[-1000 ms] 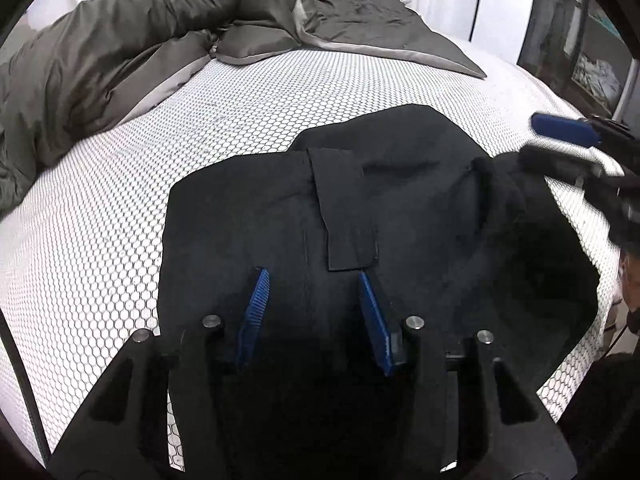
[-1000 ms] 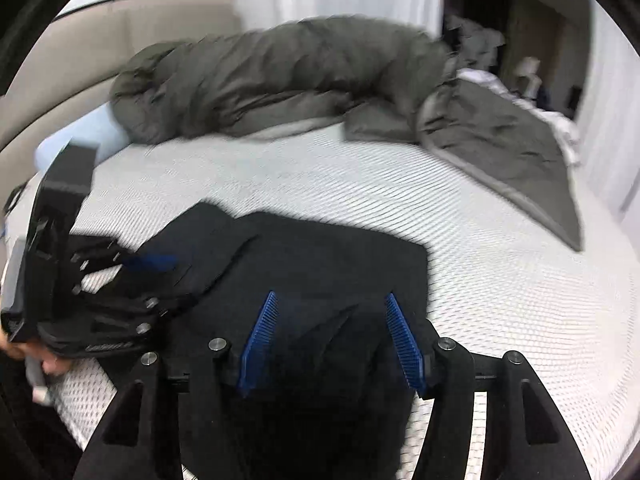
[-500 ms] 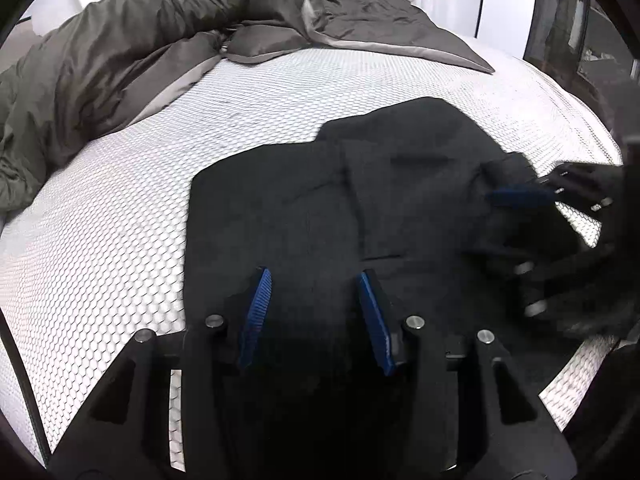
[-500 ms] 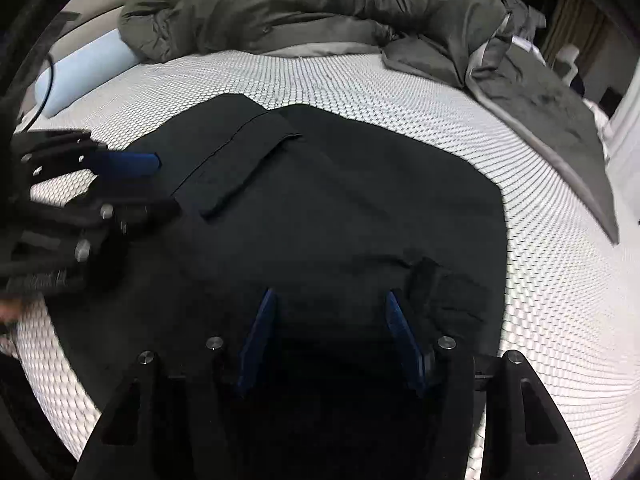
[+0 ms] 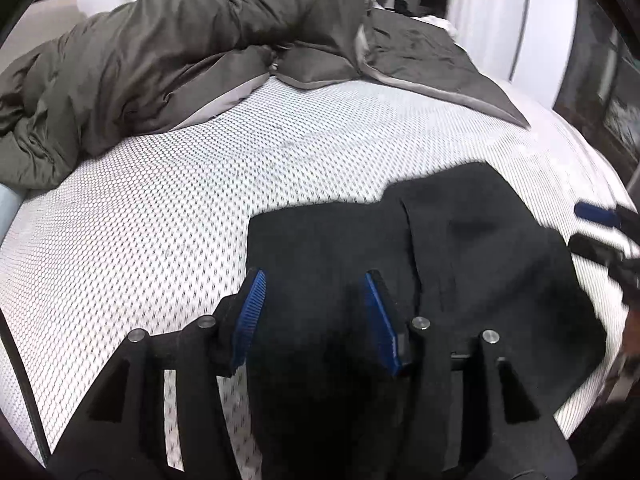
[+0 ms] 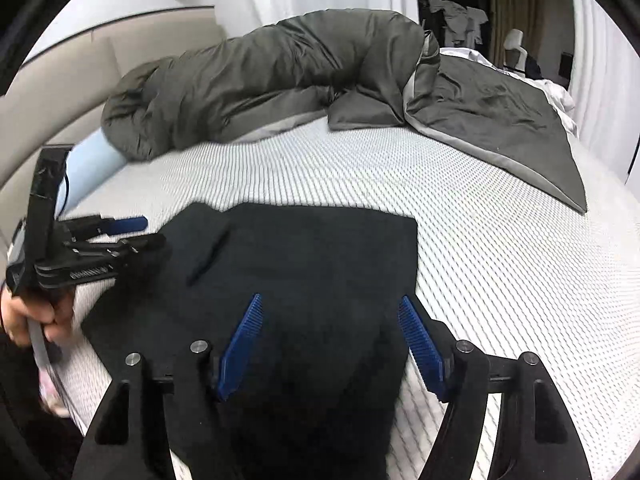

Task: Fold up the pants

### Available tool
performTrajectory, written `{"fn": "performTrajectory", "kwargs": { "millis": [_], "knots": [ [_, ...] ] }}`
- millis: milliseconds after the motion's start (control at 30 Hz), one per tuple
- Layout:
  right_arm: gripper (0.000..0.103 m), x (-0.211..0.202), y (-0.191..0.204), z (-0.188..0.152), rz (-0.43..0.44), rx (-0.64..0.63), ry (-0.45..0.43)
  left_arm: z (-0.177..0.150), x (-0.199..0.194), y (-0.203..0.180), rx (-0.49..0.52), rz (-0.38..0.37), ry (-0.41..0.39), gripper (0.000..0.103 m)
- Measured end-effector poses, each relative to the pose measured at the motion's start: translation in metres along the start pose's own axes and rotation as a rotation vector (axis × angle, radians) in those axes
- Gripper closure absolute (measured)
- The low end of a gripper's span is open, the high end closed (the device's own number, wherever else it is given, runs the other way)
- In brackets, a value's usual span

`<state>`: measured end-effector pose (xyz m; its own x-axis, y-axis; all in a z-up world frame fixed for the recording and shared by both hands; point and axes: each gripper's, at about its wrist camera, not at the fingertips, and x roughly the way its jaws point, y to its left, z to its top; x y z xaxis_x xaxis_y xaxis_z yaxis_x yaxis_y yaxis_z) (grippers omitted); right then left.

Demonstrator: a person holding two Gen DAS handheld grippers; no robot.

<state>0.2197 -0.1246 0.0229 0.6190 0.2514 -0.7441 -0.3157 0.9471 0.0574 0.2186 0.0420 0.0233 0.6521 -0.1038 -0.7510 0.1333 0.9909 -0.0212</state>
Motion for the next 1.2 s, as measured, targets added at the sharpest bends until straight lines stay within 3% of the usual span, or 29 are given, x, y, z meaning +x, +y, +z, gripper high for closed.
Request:
{"fn": "performTrajectory", "kwargs": {
  "millis": [67, 100, 200, 300, 433, 600, 633, 700, 800, 933, 967, 1100, 1200],
  "knots": [
    [0.031, 0.015, 0.005, 0.004, 0.004, 0.011, 0.026, 0.014, 0.018, -0.004, 0.019, 0.014, 0.025, 0.055],
    [0.031, 0.032, 0.007, 0.004, -0.002, 0.009, 0.087, 0.017, 0.026, -0.007, 0.037, 0.034, 0.047, 0.055],
    [0.032, 0.073, -0.003, -0.004, -0.119, -0.040, 0.223, 0.017, 0.046, -0.001, 0.022, 0.045, 0.087, 0.049],
    [0.029, 0.051, -0.031, -0.009, -0.026, 0.052, 0.209, 0.016, 0.042, 0.014, -0.036, 0.044, 0.075, 0.048],
    [0.026, 0.024, -0.053, -0.024, -0.019, 0.088, 0.178, 0.010, 0.034, 0.039, -0.094, 0.117, 0.079, 0.049],
    [0.026, -0.016, -0.055, -0.040, 0.104, 0.157, 0.090, -0.021, -0.012, 0.043, -0.144, 0.016, 0.050, 0.049],
    [0.028, -0.020, -0.051, -0.044, 0.140, 0.156, 0.085, -0.031, -0.022, 0.037, -0.129, -0.004, 0.038, 0.049],
    [0.045, -0.029, -0.037, -0.052, 0.234, 0.130, 0.077, -0.047, -0.036, 0.022, -0.079, -0.012, 0.038, 0.049],
    [0.056, -0.023, -0.019, -0.065, 0.303, 0.113, 0.140, -0.068, -0.038, 0.009, -0.062, -0.013, 0.063, 0.049],
    [0.071, -0.012, -0.012, -0.070, 0.242, 0.084, 0.164, -0.079, -0.029, 0.006, -0.072, 0.006, 0.069, 0.045],
    [0.090, -0.015, -0.014, -0.067, 0.243, 0.082, 0.132, -0.076, -0.027, 0.007, -0.083, 0.001, 0.069, 0.045],
    [0.093, -0.048, -0.010, -0.071, 0.262, 0.036, 0.061, -0.076, -0.025, 0.010, -0.097, -0.009, 0.078, 0.044],
    [0.091, -0.019, -0.010, -0.083, 0.215, -0.003, 0.182, -0.080, -0.024, 0.007, -0.066, 0.005, 0.077, 0.037]
  ]
}}
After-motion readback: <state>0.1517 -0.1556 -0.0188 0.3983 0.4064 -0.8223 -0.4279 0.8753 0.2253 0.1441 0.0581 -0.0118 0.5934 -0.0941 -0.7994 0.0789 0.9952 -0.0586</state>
